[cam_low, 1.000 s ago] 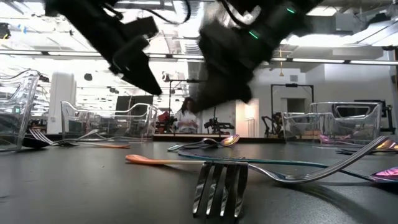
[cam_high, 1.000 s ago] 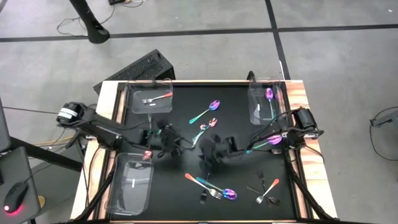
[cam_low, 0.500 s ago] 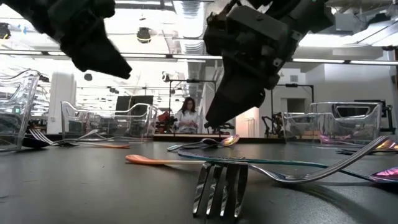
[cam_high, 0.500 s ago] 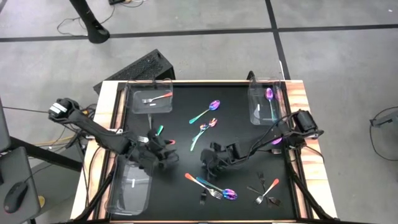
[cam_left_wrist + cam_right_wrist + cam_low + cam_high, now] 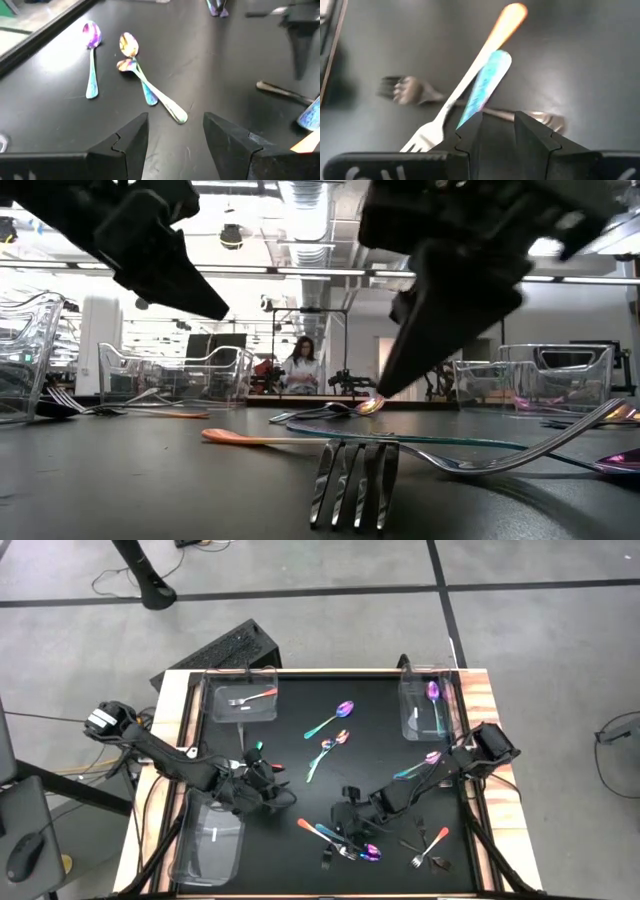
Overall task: Sort silverware by color (type)
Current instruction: Put the black fork into the bottom transparent bin
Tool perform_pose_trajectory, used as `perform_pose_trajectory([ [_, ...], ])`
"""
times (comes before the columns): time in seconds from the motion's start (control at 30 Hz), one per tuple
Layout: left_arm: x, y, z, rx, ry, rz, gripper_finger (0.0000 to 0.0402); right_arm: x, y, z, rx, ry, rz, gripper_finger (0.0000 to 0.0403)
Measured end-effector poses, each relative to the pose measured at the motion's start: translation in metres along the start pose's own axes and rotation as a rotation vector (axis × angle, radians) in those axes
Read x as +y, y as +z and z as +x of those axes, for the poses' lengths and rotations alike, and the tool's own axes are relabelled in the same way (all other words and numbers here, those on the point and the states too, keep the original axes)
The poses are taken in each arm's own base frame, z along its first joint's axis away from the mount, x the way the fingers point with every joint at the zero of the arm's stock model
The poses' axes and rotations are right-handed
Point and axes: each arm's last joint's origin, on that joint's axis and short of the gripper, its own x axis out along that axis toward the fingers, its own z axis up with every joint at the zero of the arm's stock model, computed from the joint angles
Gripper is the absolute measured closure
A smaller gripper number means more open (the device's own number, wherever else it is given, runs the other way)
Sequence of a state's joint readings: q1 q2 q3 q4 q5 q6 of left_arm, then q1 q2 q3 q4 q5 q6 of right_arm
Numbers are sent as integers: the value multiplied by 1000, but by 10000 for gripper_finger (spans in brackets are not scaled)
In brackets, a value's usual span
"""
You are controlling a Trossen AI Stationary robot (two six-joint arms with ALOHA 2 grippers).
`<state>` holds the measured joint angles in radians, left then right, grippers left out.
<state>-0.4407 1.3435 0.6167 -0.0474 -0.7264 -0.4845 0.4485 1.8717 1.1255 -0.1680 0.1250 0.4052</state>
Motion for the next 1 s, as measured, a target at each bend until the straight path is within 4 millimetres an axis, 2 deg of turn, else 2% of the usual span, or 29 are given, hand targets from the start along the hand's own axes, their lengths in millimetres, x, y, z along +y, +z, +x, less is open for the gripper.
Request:
perform_pose_trajectory([
  [0.1,1,0,2,0,11,-7,223,13,-1,-2,-33,34,-101,271],
  [0.23,0,-4,7,8,37,-6,223,34,3,-6,-159,109,-328,271],
  [0.3,-2,-7,11,23,45,-16,223,40,3,-7,-186,135,-369,271],
  [0.5,-12,-24,18,81,38,-64,223,39,5,-6,-192,164,-318,271],
  [0.67,-20,-34,22,125,11,-79,223,40,-6,13,-155,158,-377,271],
  [0.77,-24,-36,21,136,-19,-99,223,40,-5,14,-113,148,-324,271],
  [0.87,-27,-39,19,148,-30,-84,223,38,-6,9,15,108,-231,271],
  [1.0,-26,-38,19,140,-24,-76,223,39,-8,-17,143,16,-148,271],
])
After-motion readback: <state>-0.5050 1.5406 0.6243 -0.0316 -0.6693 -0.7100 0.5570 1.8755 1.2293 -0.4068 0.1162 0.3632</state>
